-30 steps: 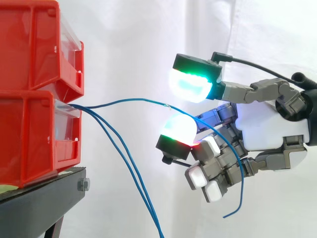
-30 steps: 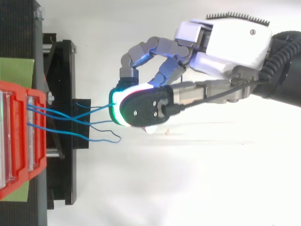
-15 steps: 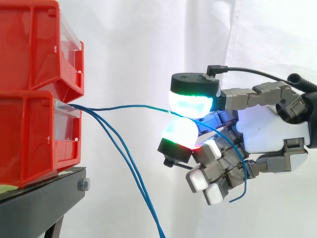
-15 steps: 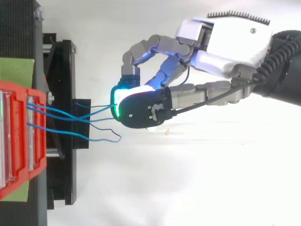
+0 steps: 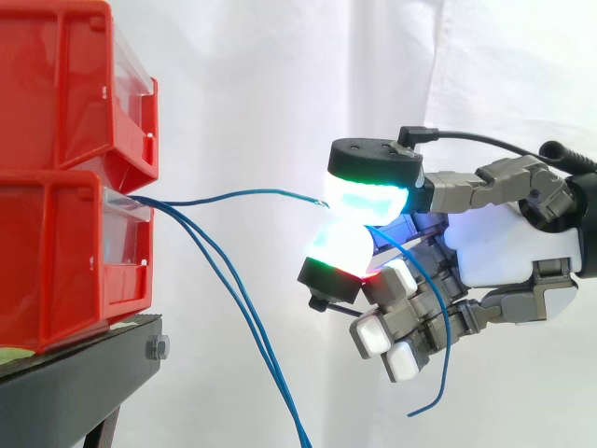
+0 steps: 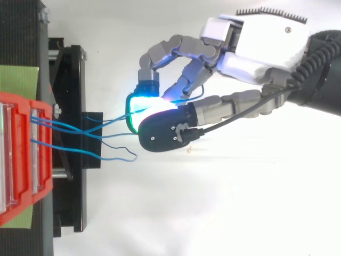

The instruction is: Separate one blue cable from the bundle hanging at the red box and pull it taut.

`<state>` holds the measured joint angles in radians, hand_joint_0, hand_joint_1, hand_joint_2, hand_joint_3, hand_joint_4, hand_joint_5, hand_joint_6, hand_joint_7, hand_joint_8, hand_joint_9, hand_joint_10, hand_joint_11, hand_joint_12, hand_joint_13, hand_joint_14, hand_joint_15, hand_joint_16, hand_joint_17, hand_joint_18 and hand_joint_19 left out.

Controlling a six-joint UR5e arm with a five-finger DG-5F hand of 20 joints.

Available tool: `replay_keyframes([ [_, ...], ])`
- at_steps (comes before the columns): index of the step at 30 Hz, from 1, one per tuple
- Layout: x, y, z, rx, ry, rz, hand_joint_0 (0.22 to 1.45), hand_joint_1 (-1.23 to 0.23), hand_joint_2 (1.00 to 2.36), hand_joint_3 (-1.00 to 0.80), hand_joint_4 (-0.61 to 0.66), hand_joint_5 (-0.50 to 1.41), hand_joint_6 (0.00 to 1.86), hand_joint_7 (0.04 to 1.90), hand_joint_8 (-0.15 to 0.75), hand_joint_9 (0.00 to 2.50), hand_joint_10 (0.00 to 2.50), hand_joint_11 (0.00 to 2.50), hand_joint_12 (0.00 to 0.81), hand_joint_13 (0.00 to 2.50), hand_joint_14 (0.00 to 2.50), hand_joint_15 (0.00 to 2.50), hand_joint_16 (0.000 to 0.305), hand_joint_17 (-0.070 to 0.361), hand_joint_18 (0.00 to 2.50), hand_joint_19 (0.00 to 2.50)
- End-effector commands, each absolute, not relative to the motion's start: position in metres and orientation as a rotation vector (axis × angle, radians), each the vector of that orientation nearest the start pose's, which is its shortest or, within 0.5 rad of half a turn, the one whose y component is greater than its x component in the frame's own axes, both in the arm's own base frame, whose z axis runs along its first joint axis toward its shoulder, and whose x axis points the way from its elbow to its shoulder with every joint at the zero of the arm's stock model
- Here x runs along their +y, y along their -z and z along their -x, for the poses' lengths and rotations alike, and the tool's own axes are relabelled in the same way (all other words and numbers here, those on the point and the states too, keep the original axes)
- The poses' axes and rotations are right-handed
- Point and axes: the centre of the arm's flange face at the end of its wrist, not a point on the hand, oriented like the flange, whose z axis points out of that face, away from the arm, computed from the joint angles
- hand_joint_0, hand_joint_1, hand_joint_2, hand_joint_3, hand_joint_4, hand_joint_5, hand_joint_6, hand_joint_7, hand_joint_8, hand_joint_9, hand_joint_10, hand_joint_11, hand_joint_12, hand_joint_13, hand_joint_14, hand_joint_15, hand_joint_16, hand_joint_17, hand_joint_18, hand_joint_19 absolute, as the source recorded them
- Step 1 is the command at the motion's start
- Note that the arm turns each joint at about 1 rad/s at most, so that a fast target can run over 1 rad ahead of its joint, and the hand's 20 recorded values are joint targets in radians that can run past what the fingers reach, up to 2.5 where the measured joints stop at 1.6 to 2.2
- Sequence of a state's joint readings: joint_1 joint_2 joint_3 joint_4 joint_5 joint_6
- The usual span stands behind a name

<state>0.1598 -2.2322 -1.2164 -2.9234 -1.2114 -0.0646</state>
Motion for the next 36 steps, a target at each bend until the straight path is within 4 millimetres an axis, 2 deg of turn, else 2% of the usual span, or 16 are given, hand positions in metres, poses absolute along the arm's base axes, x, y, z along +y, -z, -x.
replay_keyframes([
  [1, -0.0519, -0.272, -0.7366, 1.167, -0.957, -1.297, 0.7, -0.78, 1.0, -0.5, 0.18, -0.2, 0.94, 1.1, 0.367, 0.98, 0.02, 0.95, 0.393, 0.88, 0.02, 0.59, 0.049, 0.109, 0.8, 0.57],
  [3, -0.0519, -0.2709, -0.7368, 1.168, -0.956, -1.298, 0.65, -0.72, 1.0, -0.5, 0.2, -0.19, 0.94, 1.08, 0.372, 1.0, 0.02, 0.95, 0.39, 0.89, 0.02, 0.6, 0.048, 0.109, 0.8, 0.58],
  [5, -0.0521, -0.2702, -0.7364, 1.169, -0.952, -1.298, 0.55, -0.54, 1.0, -0.5, 0.21, -0.19, 0.93, 1.07, 0.388, 1.04, 0.02, 0.92, 0.404, 0.91, 0.02, 0.6, 0.05, 0.112, 0.81, 0.61],
  [8, -0.0521, -0.2709, -0.7368, 1.169, -0.952, -1.296, 0.55, -0.35, 1.0, -0.5, 0.21, -0.18, 0.91, 1.09, 0.402, 1.07, 0.02, 0.9, 0.41, 0.93, 0.02, 0.61, 0.051, 0.115, 0.82, 0.62],
  [10, -0.0511, -0.272, -0.7367, 1.168, -0.953, -1.295, 0.58, -0.33, 1.0, -0.5, 0.2, -0.18, 0.91, 1.12, 0.393, 1.09, 0.02, 0.9, 0.404, 0.93, 0.02, 0.61, 0.05, 0.111, 0.82, 0.64],
  [12, -0.0511, -0.2709, -0.7368, 1.169, -0.952, -1.296, 0.62, -0.38, 1.0, -0.46, 0.19, -0.17, 0.9, 1.14, 0.395, 1.12, 0.02, 0.91, 0.402, 0.95, 0.02, 0.62, 0.049, 0.11, 0.83, 0.64],
  [16, -0.0512, -0.2709, -0.7368, 1.168, -0.951, -1.297, 0.6, -0.57, 1.02, -0.18, 0.2, -0.16, 0.91, 1.21, 0.424, 1.13, 0.02, 0.95, 0.42, 0.97, 0.02, 0.61, 0.052, 0.117, 0.87, 0.61],
  [19, -0.0514, -0.271, -0.7368, 1.167, -0.95, -1.297, 0.61, -0.66, 1.02, -0.08, 0.19, -0.16, 0.93, 1.18, 0.443, 1.15, 0.02, 0.99, 0.431, 0.99, 0.02, 0.62, 0.055, 0.123, 0.89, 0.61],
  [22, -0.0514, -0.271, -0.7368, 1.167, -0.95, -1.297, 0.63, -0.74, 1.02, -0.02, 0.11, -0.17, 0.94, 1.22, 0.432, 1.13, 0.02, 1.02, 0.43, 0.98, 0.02, 0.62, 0.055, 0.123, 0.89, 0.6],
  [27, -0.0513, -0.2714, -0.7363, 1.166, -0.953, -1.299, 0.67, -0.81, 1.02, -0.05, 0.05, -0.18, 0.95, 1.28, 0.397, 1.06, 0.02, 1.03, 0.41, 0.93, 0.02, 0.63, 0.052, 0.116, 0.85, 0.6],
  [32, -0.0521, -0.272, -0.7366, 1.167, -0.954, -1.297, 0.74, -0.83, 1.02, -0.24, 0.08, -0.2, 0.95, 1.28, 0.379, 1.02, 0.02, 1.02, 0.399, 0.89, 0.02, 0.61, 0.05, 0.112, 0.82, 0.6],
  [36, -0.0514, -0.271, -0.7368, 1.167, -0.95, -1.297, 0.76, -0.83, 1.01, -0.33, 0.07, -0.2, 0.95, 1.27, 0.371, 1.01, 0.02, 1.01, 0.395, 0.89, 0.02, 0.61, 0.049, 0.111, 0.81, 0.59],
])
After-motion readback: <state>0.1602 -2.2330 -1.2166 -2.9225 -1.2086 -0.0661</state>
